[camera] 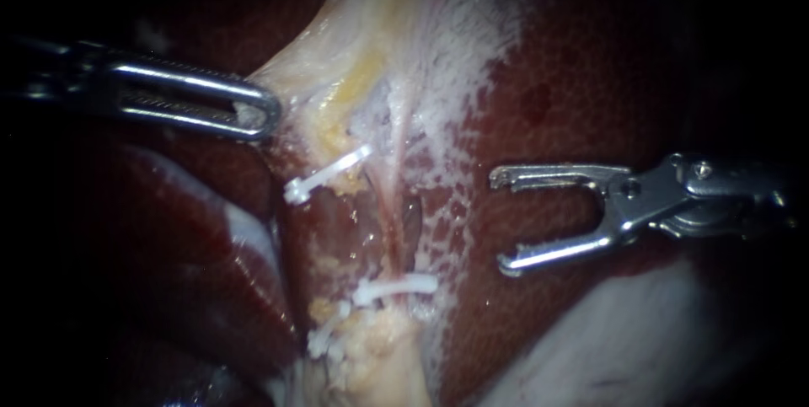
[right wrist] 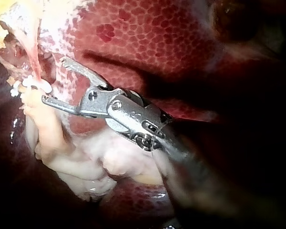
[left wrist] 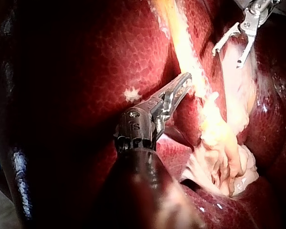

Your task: Going back first clip right tube

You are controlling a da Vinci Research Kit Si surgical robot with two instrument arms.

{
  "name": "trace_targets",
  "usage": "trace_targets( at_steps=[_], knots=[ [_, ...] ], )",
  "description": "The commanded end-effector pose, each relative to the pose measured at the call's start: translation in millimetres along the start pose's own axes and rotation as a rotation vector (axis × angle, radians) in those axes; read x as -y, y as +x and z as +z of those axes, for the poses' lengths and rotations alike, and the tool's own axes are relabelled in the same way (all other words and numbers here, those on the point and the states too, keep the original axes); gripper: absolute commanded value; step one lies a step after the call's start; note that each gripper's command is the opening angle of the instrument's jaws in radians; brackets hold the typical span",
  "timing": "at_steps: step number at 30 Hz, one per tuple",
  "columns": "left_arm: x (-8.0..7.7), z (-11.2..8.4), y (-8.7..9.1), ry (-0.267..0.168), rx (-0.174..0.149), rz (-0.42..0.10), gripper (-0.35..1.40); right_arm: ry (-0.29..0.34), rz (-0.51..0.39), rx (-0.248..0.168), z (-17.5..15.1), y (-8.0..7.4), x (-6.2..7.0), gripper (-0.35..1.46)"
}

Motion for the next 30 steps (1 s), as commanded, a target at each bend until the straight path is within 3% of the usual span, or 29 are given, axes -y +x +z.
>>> trace_targets(
  at_steps=[1, 9, 18, 25, 30],
  knots=[
    [0.0, 0.1, 0.1, 0.002, 0.0, 0.001, -0.35, 0.001, 0.002, 0.0, -0.1, 0.0, 0.1, 0.6],
    [-1.4, 1.7, 1.6, 0.006, -0.005, 0.005, -0.35, 0.004, 0.001, 0.0, -0.5, -0.1, 0.5, 0.6],
    [-4.1, 5.9, 4.5, 0.017, -0.042, -0.016, -0.35, 0.008, -0.001, 0.0, -1.0, -0.3, 0.9, 0.6],
    [-3.7, 8.4, 6.0, 0.039, -0.062, -0.028, -0.35, 0.008, -0.001, 0.0, -1.0, -0.2, 1.0, 0.6],
    [-3.2, 8.7, 6.1, 0.041, -0.067, -0.032, -0.35, 0.007, -0.001, 0.0, -0.9, -0.2, 1.1, 0.6]
  ],
)
